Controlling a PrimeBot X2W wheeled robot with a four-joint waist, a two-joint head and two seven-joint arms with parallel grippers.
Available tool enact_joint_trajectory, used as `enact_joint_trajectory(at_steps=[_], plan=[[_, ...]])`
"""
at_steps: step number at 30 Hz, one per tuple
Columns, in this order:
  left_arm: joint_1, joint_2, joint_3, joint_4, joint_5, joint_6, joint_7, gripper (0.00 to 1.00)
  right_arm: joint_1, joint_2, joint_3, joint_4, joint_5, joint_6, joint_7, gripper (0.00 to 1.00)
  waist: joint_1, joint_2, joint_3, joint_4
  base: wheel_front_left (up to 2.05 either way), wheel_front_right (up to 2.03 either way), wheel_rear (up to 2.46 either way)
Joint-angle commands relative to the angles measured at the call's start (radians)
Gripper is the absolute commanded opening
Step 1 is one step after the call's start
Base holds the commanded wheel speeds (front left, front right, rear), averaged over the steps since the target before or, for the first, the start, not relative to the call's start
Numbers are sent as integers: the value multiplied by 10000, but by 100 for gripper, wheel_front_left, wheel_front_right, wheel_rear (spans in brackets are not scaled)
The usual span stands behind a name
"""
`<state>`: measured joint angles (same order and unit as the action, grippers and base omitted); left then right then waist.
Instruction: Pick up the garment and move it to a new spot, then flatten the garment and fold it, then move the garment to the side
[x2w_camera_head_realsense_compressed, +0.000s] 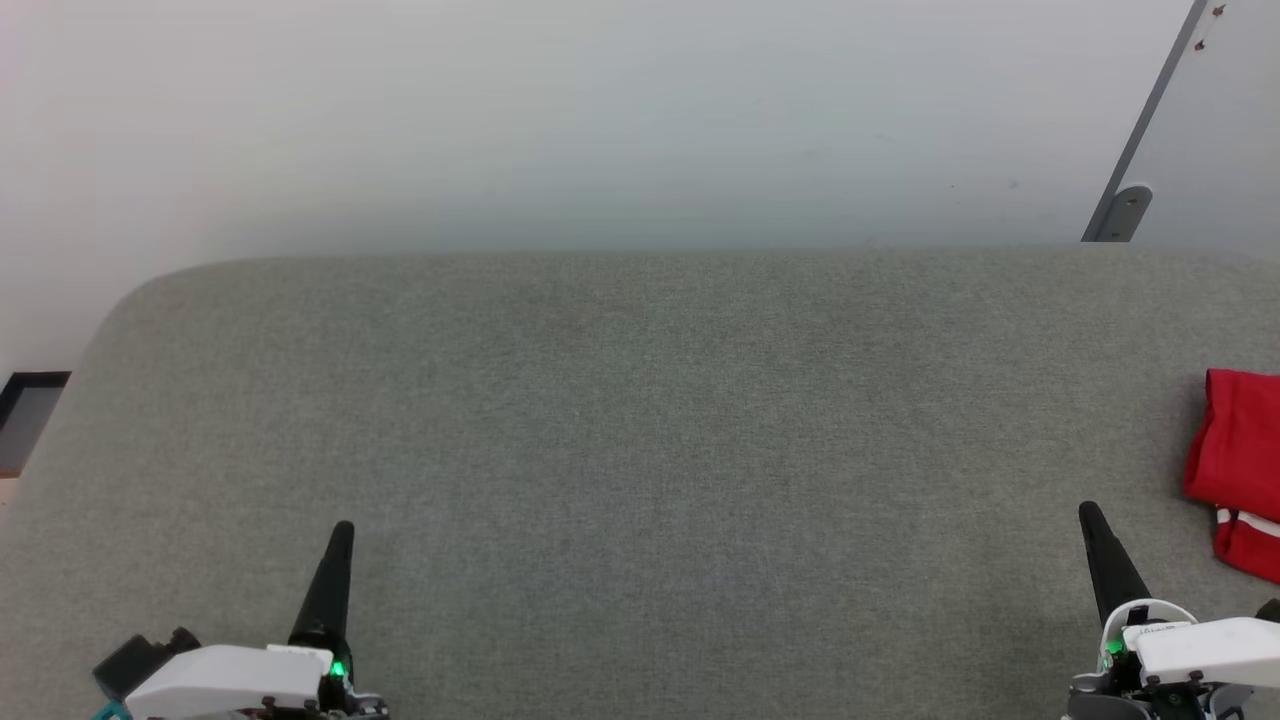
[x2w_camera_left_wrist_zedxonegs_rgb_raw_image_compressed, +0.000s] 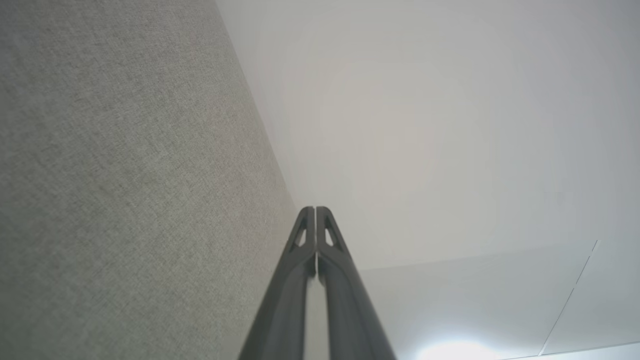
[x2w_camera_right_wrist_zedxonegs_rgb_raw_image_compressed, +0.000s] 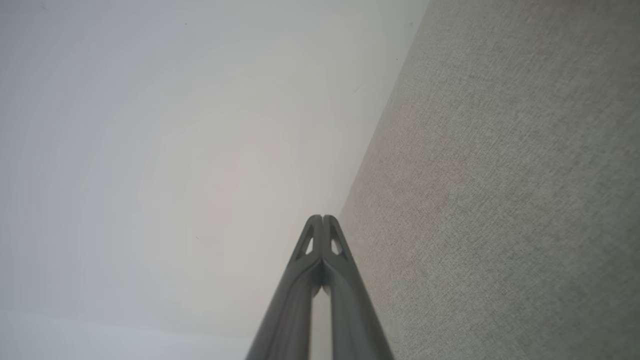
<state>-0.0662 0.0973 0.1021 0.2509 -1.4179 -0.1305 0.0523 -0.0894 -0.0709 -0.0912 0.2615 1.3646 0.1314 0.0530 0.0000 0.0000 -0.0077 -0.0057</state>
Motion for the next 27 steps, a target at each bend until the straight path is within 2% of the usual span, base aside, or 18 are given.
enact_joint_trajectory(at_steps=[1, 27], plan=[[-186, -34, 48, -64, -211, -3, 67, 0, -140, 30, -56, -88, 308, -10, 67, 0, 0, 0, 7, 4, 0, 0, 0], [-423, -420, 126, -66, -1666, -3, 551, 0, -241, 193, -215, -175, 2143, -13, 540, 0, 0, 0, 87, 46, 0, 0, 0]])
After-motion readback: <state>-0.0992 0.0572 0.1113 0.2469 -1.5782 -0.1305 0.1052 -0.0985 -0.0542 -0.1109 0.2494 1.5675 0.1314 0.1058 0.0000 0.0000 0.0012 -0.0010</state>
